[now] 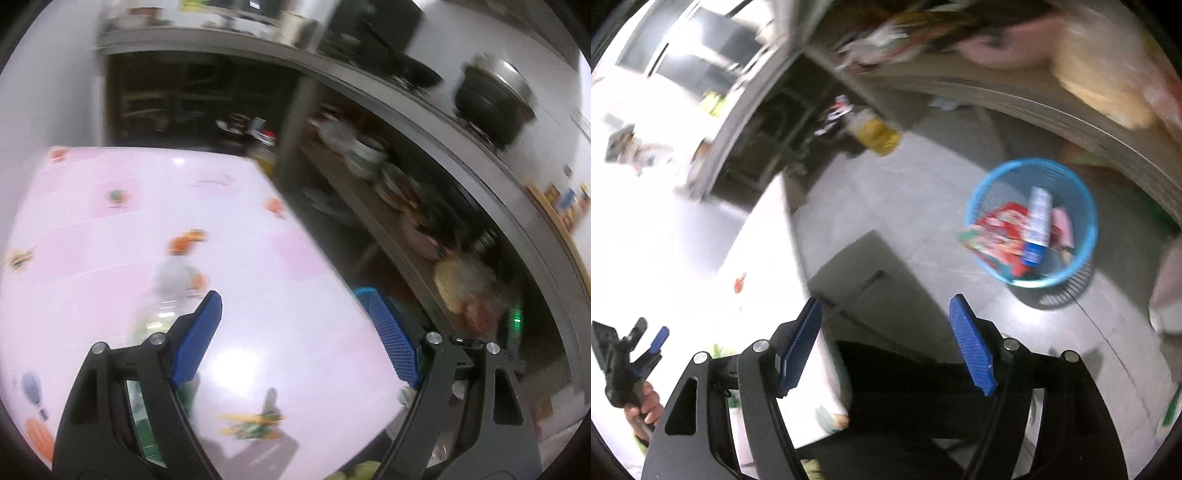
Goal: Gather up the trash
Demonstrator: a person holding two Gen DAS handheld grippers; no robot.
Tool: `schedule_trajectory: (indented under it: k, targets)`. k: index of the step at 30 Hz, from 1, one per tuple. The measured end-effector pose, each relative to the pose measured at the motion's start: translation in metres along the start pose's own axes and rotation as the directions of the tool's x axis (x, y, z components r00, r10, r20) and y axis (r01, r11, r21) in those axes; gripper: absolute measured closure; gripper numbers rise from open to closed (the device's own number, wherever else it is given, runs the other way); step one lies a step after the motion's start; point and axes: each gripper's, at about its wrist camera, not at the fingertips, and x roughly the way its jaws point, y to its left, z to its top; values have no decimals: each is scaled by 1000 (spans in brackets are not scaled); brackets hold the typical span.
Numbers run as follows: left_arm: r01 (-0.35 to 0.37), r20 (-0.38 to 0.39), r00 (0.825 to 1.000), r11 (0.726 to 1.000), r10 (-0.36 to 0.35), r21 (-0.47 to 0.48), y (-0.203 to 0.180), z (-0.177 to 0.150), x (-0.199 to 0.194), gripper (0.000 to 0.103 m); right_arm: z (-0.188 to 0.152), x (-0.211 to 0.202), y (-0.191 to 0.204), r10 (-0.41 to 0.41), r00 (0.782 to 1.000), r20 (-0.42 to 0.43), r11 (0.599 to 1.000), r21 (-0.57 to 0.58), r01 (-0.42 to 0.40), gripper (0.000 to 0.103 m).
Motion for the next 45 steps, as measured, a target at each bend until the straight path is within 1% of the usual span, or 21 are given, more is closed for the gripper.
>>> schedule_trajectory:
  k: [3,7,9,10,12,15,18,21,22,25,28,29,31,33,34,35,36,38,41,42,45]
  targets:
    - [-88,33,995,992,91,-96,42,-9,-21,25,1,10,41,54,998,-35,995,-84,-57,33]
    - [-175,17,983,964,182,-200,93,-21,-27,26,1,33,93,142,984,-112,976,-153,-158,33]
    - [-246,-14,968,945,249,-217,116,-31,-19,38,0,47,118,174,972,-155,962,-185,-202,32]
    - [-263,-30,964,939,263,-222,122,-36,-14,40,-1,52,129,186,967,-172,957,-193,-219,32]
    - [-276,-73,961,928,266,-249,136,-45,-5,52,-4,65,151,226,949,-221,941,-203,-272,32]
    - [-213,-115,976,935,187,-285,148,-55,7,57,-13,84,182,263,918,-296,922,-203,-329,32]
    - [-99,-127,990,956,66,-277,145,-66,12,57,-23,106,210,259,894,-365,909,-220,-353,32]
    - [-34,-143,990,964,-4,-263,131,-72,17,57,-34,132,233,248,867,-433,904,-218,-368,32]
    - [10,-147,988,964,-50,-264,125,-75,20,57,-37,140,240,248,857,-452,901,-217,-375,32]
    - [117,-167,973,962,-161,-247,107,-82,26,57,-45,165,259,213,841,-497,900,-235,-367,32]
    - [235,-194,940,944,-281,-231,93,-90,28,57,-53,175,269,152,846,-511,903,-276,-329,31]
    - [254,-204,931,940,-302,-228,90,-91,30,57,-55,178,271,130,844,-520,902,-292,-318,31]
    - [275,-220,922,939,-319,-209,84,-94,31,57,-57,180,270,84,853,-515,901,-327,-286,31]
    - [266,-218,927,944,-306,-193,86,-93,29,57,-61,180,271,51,859,-510,889,-369,-271,31]
    - [258,-212,931,946,-297,-194,89,-91,29,57,-64,179,271,32,860,-509,884,-387,-262,36]
    - [245,-203,937,949,-284,-198,94,-88,27,56,-66,180,273,17,861,-508,878,-405,-256,44]
    - [227,-193,944,953,-266,-202,99,-84,28,56,-68,179,273,-1,863,-505,871,-425,-248,44]
    - [178,-170,962,964,-213,-200,110,-70,27,55,-68,180,270,5,860,-510,865,-430,-260,45]
    - [96,-123,985,980,-119,-174,121,-46,26,51,-65,175,265,-12,875,-485,857,-456,-241,45]
    - [42,-110,992,987,-60,-157,122,-35,32,50,-63,172,261,-14,880,-475,859,-457,-233,45]
    - [-55,-97,994,993,45,-107,120,-8,54,49,-57,160,244,-13,889,-458,872,-440,-214,45]
